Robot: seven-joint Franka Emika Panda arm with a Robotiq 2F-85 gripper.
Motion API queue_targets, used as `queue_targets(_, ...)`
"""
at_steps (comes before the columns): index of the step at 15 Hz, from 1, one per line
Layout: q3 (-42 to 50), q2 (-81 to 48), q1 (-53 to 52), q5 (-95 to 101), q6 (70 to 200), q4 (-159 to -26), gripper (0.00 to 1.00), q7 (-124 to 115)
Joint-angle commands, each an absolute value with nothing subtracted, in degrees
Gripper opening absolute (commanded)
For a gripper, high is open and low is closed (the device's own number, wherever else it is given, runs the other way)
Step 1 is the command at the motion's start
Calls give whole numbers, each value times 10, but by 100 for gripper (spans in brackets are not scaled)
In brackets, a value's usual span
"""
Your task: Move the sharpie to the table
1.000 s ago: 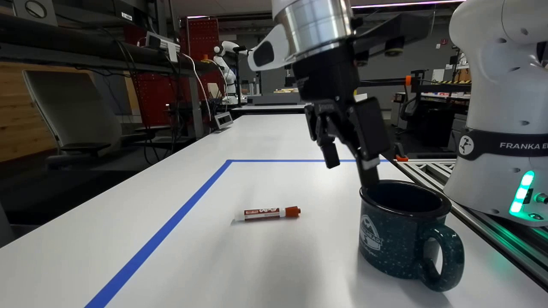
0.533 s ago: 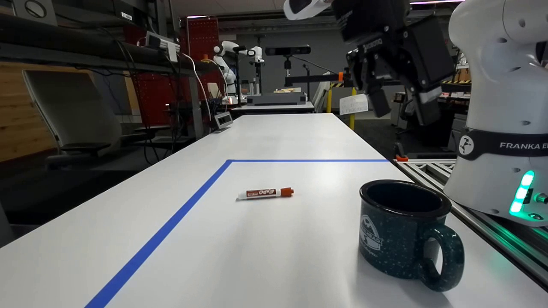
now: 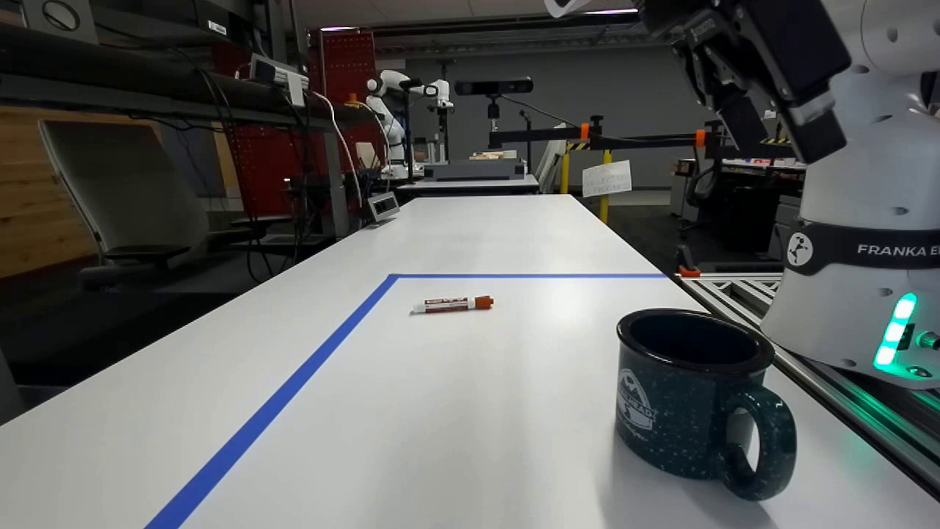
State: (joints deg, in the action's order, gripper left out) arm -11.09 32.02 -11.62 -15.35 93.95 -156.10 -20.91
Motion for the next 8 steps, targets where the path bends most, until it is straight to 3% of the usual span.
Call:
queue_targets(1, -121, 321, -104, -158, 937, -1560, 100, -208)
queue_targets(8, -122, 321, -102, -160, 933, -1560, 100, -211)
